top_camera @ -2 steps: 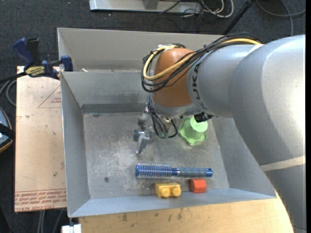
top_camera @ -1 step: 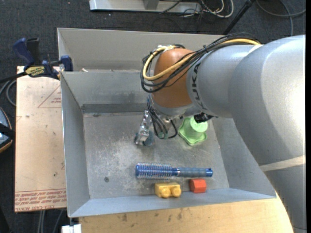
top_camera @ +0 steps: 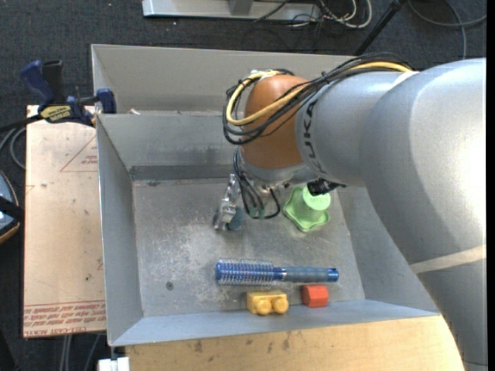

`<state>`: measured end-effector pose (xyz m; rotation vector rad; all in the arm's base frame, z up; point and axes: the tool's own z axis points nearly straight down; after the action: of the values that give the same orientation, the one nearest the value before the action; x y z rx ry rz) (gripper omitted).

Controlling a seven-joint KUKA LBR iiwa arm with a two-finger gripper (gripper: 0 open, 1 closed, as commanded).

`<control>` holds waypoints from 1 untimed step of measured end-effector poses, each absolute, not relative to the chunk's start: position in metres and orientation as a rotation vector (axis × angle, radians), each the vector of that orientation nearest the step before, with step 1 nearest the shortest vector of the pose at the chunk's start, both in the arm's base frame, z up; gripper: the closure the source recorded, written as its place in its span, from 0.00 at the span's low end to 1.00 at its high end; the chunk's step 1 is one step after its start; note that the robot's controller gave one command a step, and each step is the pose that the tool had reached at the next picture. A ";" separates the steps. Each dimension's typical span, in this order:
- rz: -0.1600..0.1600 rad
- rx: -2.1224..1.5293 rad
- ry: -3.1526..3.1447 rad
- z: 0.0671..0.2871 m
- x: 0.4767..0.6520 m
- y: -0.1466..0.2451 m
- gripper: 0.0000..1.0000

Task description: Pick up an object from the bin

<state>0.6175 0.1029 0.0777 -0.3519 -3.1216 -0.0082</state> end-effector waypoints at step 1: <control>-0.014 -0.360 -3.124 0.078 0.625 0.099 1.00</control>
Offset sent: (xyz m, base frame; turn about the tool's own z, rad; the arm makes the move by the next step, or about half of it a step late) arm 0.0040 -0.0089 -0.0077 0.0078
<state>0.6248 0.0991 0.0778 -0.3602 -3.1237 -0.0141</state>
